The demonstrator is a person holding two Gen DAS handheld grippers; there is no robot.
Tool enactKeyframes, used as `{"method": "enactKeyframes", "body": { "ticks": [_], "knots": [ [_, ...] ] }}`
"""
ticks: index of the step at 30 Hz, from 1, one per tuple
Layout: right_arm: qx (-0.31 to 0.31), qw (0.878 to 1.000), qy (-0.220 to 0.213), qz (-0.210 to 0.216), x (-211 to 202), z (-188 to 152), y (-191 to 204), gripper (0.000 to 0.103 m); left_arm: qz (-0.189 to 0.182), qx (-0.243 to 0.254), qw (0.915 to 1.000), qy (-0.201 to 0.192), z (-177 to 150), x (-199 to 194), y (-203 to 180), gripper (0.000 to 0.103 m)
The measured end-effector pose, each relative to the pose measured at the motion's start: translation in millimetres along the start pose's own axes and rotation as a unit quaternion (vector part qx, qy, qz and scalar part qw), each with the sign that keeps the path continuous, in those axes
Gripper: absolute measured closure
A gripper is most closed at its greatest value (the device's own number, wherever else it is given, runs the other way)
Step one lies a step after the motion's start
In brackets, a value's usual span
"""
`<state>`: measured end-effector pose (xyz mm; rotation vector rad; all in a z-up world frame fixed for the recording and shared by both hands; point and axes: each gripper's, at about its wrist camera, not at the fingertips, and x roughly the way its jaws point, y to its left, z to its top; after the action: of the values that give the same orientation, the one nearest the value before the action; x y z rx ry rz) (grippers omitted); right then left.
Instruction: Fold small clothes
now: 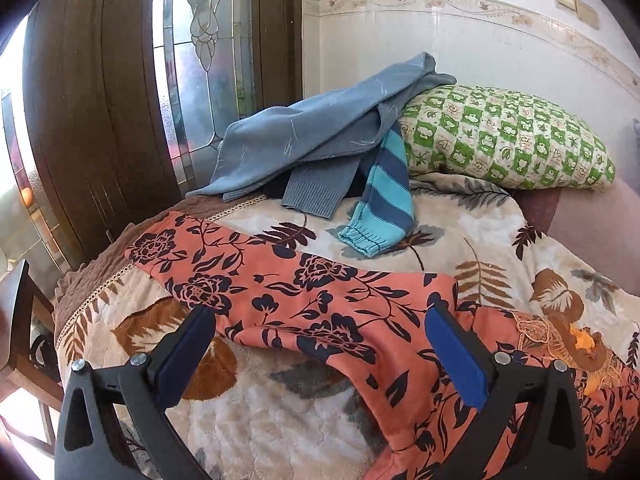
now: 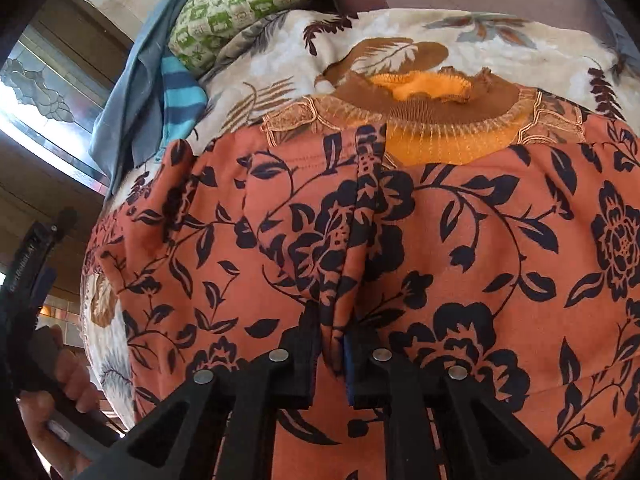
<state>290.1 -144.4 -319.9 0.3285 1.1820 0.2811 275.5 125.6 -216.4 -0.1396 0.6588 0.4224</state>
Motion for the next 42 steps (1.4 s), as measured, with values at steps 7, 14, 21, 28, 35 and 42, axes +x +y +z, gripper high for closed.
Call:
{"method": "enactKeyframes", "body": {
  "ticks": [7,14,21,28,35,42],
  "knots": [
    [0.048,0.993,-0.012,0.107,-17,20,-8,0.03,0.014,0.009,0.9997,-0.019,4,-1,-3,0.0],
    [0.043,0.979,-0.093,0.177,-67,23,-4,0.03,0.034,-0.011,0.9992,-0.016,4,-1,2,0.0],
    [0.091,0.966,-0.173,0.171,-132,5,-68,0.03,0.048,0.003,0.9988,-0.01,-2,-1,-16,0.0],
    [0.182,0.927,-0.249,0.215,-157,-17,-161,0.03,0.055,0.033,0.9977,-0.022,-14,-11,-44,0.0],
    [0.276,0.899,-0.221,0.259,-130,-21,-224,0.03,0.013,0.11,0.9928,-0.045,-32,-24,-104,0.0],
    [0.323,0.885,-0.231,0.244,-131,-21,-261,0.03,-0.157,0.163,0.9741,-0.011,-59,-39,-166,0.0]
  ]
}}
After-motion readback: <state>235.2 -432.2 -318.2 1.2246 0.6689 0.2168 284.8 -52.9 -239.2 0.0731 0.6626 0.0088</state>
